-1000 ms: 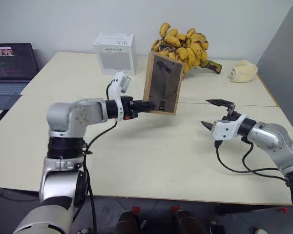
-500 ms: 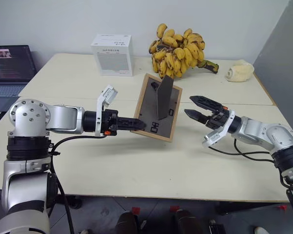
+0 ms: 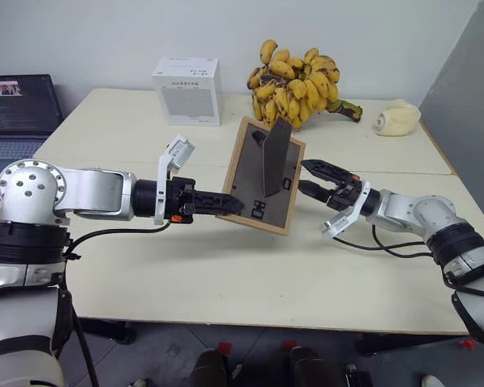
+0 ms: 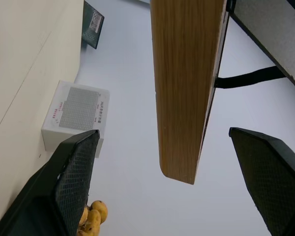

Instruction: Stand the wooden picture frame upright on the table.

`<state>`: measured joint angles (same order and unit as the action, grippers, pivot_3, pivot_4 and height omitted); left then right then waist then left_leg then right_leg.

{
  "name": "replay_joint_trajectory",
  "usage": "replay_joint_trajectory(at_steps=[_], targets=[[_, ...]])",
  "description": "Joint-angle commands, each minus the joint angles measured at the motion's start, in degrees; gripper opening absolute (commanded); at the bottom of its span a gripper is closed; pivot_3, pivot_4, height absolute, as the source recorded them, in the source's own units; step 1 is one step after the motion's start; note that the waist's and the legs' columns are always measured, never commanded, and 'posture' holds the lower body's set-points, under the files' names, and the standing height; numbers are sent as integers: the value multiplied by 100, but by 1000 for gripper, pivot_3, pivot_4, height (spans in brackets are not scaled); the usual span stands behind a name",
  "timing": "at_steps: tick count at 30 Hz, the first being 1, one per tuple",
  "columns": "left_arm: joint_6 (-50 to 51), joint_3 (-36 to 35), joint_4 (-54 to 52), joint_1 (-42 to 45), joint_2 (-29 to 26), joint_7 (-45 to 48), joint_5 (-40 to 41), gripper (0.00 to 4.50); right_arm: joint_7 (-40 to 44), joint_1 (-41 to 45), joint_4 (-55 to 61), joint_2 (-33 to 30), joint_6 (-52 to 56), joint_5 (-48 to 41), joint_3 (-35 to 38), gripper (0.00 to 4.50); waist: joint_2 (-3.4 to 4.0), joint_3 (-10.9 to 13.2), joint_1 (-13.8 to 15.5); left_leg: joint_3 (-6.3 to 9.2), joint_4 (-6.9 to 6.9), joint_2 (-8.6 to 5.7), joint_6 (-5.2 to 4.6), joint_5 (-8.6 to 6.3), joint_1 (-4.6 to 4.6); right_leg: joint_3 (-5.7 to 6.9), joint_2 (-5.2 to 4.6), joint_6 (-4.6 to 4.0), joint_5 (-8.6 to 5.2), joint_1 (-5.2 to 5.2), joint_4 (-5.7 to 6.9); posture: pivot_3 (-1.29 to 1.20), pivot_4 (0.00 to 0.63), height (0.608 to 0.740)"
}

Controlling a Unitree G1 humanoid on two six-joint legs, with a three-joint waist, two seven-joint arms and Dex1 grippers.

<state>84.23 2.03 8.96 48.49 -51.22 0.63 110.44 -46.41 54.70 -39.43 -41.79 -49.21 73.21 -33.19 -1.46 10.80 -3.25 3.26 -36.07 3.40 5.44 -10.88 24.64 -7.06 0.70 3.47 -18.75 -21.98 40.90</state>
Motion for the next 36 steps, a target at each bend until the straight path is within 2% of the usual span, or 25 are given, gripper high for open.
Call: replay_joint_trajectory(at_steps=[1,14,17,24,25,28,31,36], targets=[[-177,-18,-192,54,-111,134,256,1315,-211,399,-32,76,42,-59,-48,4455,0,0,-1,0,0,0,0,0,0,0,0,0,0,0,0,0,150,740],[-249,92,-208,115,-116,201,256,1315,-400,730,-296,383,99,-105,-331,4455,0,0,-2,2,0,-1,0,0,0,2,1,0,0,0,0,0,150,740],[-250,89,-202,120,-138,204,256,1315,-410,783,-379,416,83,-152,-361,3985,0,0,-3,2,0,-1,0,0,0,2,1,0,0,0,0,0,150,740],[-255,114,-193,130,-163,231,256,1315,-460,810,-401,404,49,-161,-392,2516,0,0,-3,2,0,-1,0,0,0,2,1,0,0,0,0,0,150,740],[-256,118,-191,132,-163,236,256,1315,-465,811,-399,398,46,-159,-393,2160,0,0,-3,2,1,-1,-1,0,0,2,1,0,0,0,0,0,150,740],[-265,135,-185,144,-150,243,256,1315,-490,811,-380,372,33,-149,-400,1689,0,0,-3,2,0,-1,-1,0,0,2,1,0,0,0,1,0,150,740],[-279,161,-181,154,-165,272,256,1315,-533,816,-368,348,24,-148,-431,1452,0,0,-3,2,0,-1,-1,0,0,2,1,0,0,0,0,0,150,740],[-311,184,-197,159,-183,282,256,1315,-573,810,-352,330,15,-173,-463,1331,0,0,-3,3,1,-1,-1,0,0,2,1,0,0,0,0,0,150,740]])
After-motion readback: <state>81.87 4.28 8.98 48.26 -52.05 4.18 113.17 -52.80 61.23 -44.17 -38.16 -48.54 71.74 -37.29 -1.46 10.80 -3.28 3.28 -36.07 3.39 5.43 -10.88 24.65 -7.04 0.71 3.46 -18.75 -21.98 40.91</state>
